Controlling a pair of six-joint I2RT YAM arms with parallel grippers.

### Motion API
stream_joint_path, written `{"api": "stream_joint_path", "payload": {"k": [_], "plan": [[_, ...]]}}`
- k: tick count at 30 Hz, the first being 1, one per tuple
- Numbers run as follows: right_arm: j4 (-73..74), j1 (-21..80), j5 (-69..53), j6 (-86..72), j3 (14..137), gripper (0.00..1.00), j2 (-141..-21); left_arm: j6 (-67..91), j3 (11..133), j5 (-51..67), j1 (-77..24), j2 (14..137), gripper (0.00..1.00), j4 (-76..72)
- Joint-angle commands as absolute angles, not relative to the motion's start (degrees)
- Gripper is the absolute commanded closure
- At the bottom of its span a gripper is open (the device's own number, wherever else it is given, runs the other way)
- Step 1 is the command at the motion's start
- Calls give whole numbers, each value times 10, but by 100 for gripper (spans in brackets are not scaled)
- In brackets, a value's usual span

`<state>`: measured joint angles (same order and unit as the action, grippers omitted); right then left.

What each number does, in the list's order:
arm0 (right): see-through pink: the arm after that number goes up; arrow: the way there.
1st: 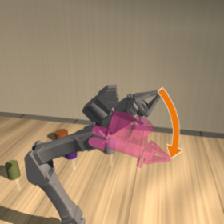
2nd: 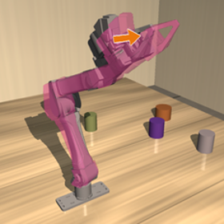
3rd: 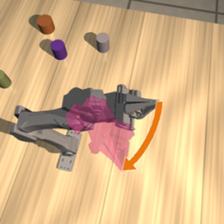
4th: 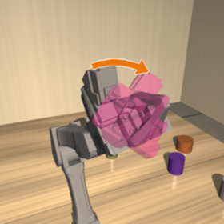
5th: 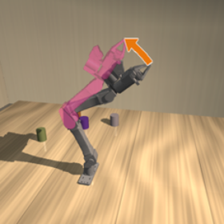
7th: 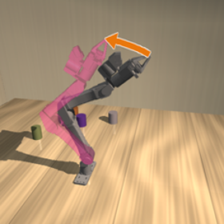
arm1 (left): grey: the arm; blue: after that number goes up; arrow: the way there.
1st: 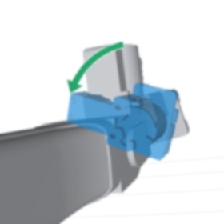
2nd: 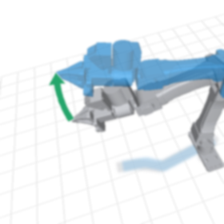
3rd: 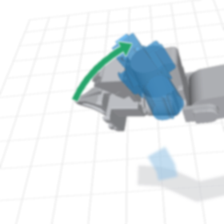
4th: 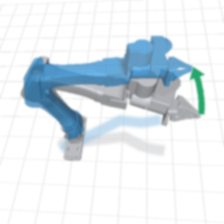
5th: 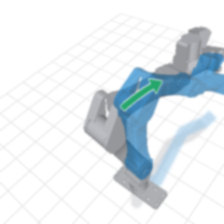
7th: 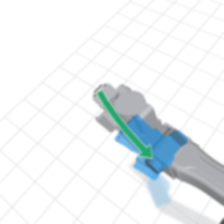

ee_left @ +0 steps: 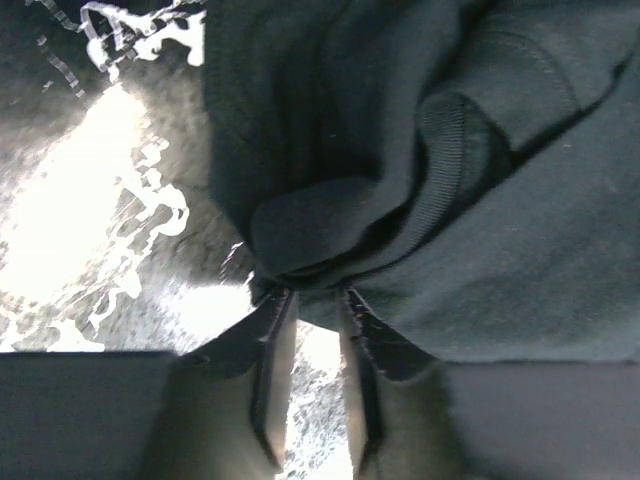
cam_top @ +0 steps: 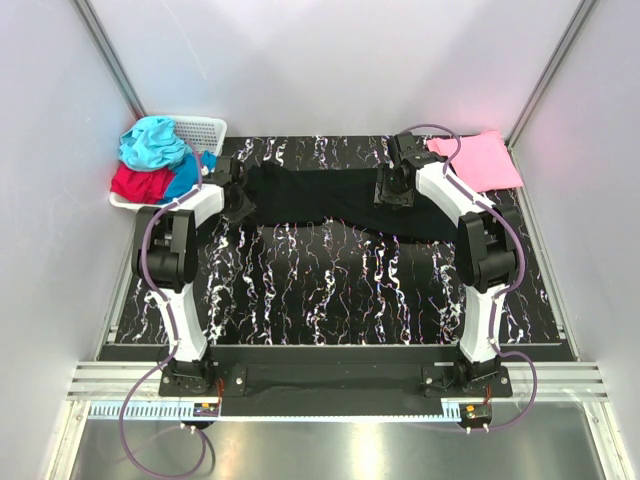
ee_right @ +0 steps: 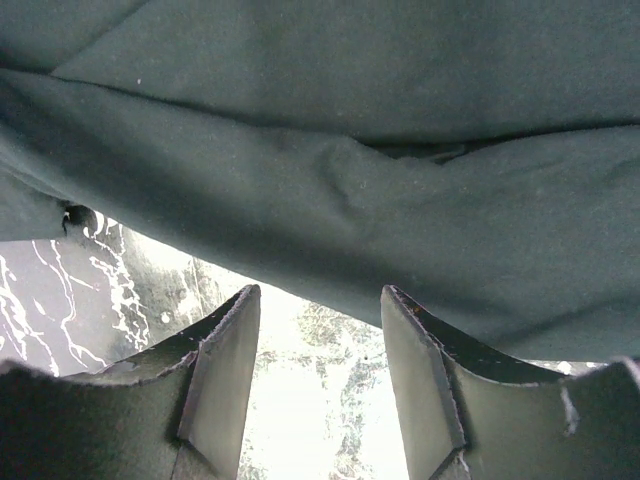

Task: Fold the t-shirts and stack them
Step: Fold the tshirt

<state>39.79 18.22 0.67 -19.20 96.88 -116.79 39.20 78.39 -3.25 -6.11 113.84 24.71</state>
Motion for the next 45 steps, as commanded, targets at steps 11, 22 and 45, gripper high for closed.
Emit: {"api": "stream_joint_path", "payload": {"k": [11,22,45], "plan": [[399,187,26,-185,990,42,-1159,376,780,-14,-58,1115,100,208],[398,187,24,-186,983,43,-1160,382,766,-77,-59,1078,80,239],[398,187,45,-180,983,43,-1158,375,826,-58,-59,1172,79,270]]}}
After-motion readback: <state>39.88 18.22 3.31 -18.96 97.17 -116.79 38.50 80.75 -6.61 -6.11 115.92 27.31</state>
